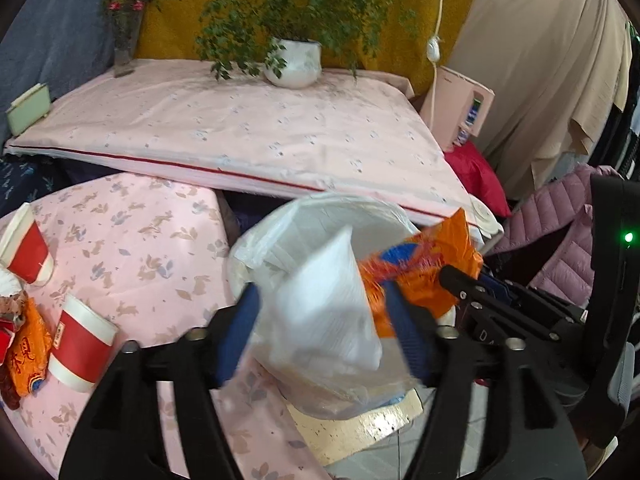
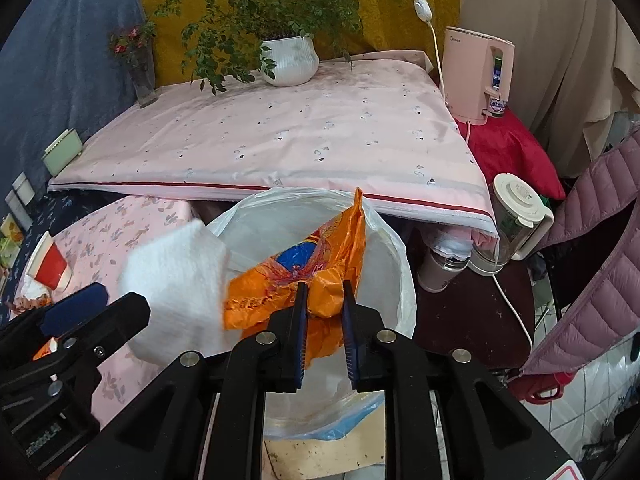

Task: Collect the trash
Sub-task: 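Carry both items over the white trash bin and open both tools, then move both tools back over the remaining trash on the table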

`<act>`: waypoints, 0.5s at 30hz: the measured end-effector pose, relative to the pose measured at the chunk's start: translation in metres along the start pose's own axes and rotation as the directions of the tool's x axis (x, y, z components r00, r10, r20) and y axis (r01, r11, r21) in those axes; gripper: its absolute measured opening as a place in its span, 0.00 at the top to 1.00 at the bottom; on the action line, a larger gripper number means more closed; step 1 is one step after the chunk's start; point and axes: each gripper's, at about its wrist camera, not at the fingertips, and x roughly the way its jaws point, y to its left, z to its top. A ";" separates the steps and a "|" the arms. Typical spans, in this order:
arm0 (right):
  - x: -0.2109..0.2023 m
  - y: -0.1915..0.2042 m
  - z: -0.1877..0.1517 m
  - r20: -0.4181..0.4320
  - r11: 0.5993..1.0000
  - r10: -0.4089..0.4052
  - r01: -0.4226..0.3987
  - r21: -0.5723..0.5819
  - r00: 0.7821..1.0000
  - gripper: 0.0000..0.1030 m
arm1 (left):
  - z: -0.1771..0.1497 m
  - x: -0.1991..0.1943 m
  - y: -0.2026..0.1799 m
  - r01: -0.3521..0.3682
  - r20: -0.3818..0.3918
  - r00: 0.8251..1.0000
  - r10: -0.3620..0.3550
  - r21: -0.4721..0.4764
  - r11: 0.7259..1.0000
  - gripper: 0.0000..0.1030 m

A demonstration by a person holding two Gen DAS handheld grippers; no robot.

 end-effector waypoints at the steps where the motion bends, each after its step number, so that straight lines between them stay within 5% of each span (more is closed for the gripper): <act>1: 0.000 0.001 0.000 0.001 1.000 0.001 -0.001 0.000 1.000 0.78 | 0.000 -0.002 0.001 -0.011 0.008 1.000 0.011 0.000 1.000 0.31; 15: -0.021 0.029 -0.001 0.038 0.998 0.049 -0.047 -0.043 0.998 0.61 | -0.003 -0.024 0.033 -0.118 0.030 0.992 0.120 -0.057 0.991 0.28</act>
